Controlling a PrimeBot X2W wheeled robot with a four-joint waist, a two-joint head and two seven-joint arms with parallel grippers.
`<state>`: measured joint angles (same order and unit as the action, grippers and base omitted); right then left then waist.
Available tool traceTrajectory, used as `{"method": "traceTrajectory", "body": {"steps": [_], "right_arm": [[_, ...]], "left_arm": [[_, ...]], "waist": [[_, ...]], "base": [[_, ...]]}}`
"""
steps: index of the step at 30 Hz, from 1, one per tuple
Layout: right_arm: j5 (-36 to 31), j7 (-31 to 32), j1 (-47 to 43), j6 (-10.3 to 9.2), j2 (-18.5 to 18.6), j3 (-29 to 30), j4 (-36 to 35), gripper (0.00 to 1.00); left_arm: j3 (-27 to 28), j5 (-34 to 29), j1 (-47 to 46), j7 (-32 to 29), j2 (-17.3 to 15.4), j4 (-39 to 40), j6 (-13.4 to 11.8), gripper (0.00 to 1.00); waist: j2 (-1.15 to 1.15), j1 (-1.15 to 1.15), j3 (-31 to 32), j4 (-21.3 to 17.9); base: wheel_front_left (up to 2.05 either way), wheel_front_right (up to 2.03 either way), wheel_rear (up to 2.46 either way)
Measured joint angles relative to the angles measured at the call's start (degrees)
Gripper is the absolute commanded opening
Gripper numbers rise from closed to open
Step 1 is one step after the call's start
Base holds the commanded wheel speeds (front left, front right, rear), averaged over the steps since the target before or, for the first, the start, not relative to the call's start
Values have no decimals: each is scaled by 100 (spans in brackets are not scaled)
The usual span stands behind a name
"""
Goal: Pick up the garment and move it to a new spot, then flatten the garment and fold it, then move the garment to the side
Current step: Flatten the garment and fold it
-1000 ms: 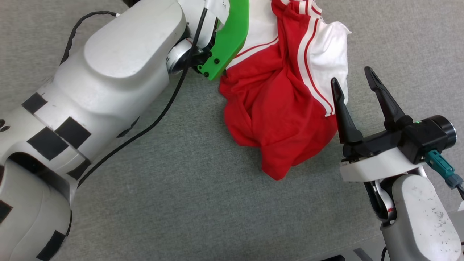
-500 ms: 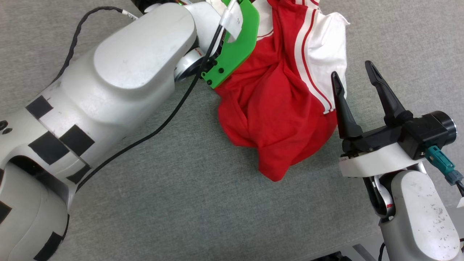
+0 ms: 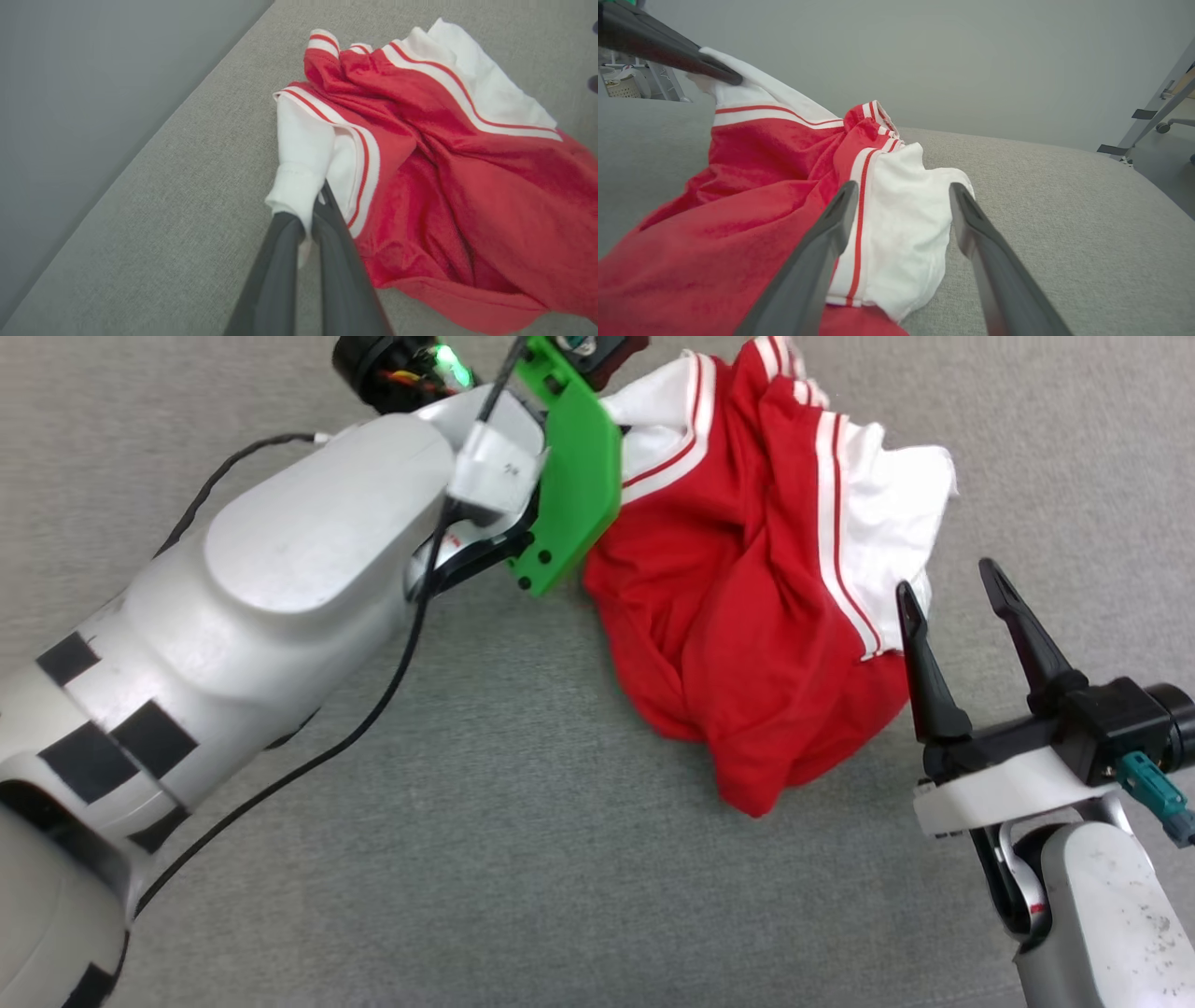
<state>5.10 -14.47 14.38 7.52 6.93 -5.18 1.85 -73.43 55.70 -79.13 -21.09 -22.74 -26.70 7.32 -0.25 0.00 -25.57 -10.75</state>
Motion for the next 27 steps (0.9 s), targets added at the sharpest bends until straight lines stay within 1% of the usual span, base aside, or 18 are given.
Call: {"method": "traceTrajectory", "body": {"steps": [4,6,12,14,18,22,24,27], "right_arm": [[-14,1,-178,0,67,88,57,100],[-26,0,-264,1,76,132,73,100],[-42,1,-498,0,100,215,134,100],[-42,0,-546,0,114,244,158,100],[-43,0,-641,1,134,270,199,100],[-43,1,-715,0,146,301,250,100],[-43,0,-753,0,152,320,311,100],[-43,0,-766,0,153,322,371,100]], "left_arm": [[45,19,304,435,-343,87,-11,0],[104,33,505,630,-530,144,-83,0],[247,218,1360,1152,-1212,532,-486,0],[294,326,1677,1311,-1496,693,-660,0],[385,491,2255,1601,-1954,1082,-1005,0],[398,756,2849,1811,-2230,1381,-1240,0],[392,873,3181,1909,-2271,1456,-1357,0],[335,1065,3617,1983,-2264,1483,-1467,0]], "waist": [[0,0,296,254],[0,0,426,377],[0,0,791,719],[0,0,906,818],[0,0,1095,971],[0,0,1235,1063],[0,0,1294,1098],[0,0,1354,1113]], "base": [[0,0,0],[0,0,0],[0,0,0],[0,0,0],[0,0,0],[0,0,0],[0,0,0],[0,0,0]]}}
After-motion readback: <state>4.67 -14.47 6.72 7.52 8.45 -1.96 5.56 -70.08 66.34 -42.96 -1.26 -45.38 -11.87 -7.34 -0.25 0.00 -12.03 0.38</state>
